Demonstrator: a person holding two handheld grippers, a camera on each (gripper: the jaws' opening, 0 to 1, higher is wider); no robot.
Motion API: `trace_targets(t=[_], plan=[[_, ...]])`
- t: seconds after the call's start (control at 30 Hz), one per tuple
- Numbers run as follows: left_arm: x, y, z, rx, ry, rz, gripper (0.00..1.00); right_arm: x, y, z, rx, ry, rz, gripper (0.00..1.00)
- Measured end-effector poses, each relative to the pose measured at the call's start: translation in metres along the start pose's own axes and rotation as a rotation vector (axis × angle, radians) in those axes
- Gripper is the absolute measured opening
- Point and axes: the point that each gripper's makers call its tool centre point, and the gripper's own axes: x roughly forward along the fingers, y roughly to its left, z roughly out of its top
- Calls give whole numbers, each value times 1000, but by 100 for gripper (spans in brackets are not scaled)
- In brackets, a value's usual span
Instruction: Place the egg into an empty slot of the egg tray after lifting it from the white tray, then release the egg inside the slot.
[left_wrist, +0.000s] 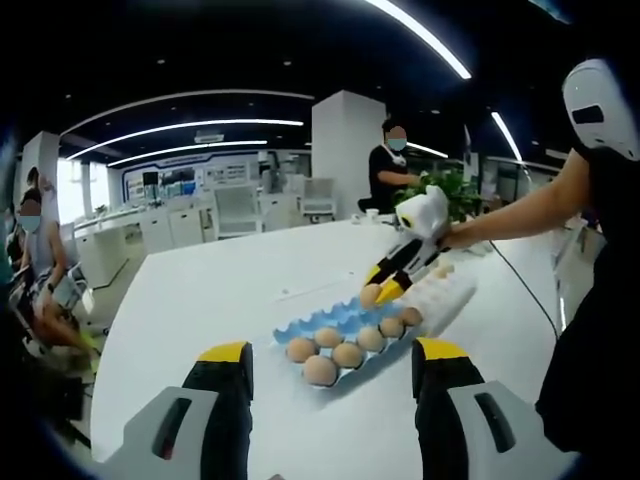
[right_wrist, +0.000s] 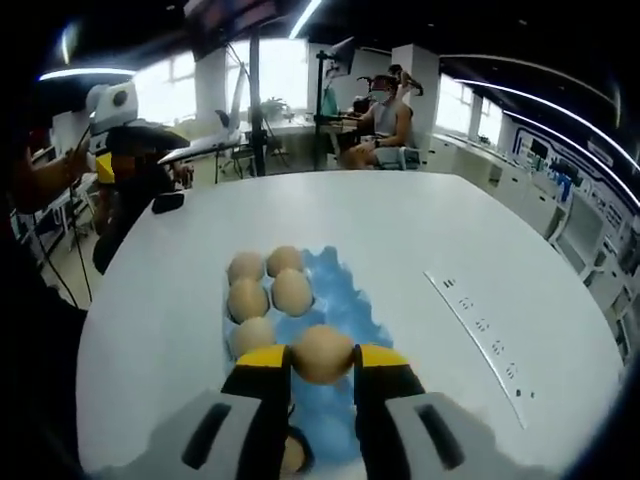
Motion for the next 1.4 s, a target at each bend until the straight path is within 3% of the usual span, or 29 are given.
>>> trace_targets(t=[0.7,1.13,1.2,1.4], plan=[[-3,3,-4,-6,5,11,65,31,7,4,-14,19,37,24],[-3,4,-6,-15,4,12,64,46,9,-5,-11,82,67,24],[-4,4,-6,-17,6,15,64,48,8,-15,-6,132,72,24],[-2,4,-6,-17,4,10,64,52,10,-11,-24,127,87,25]])
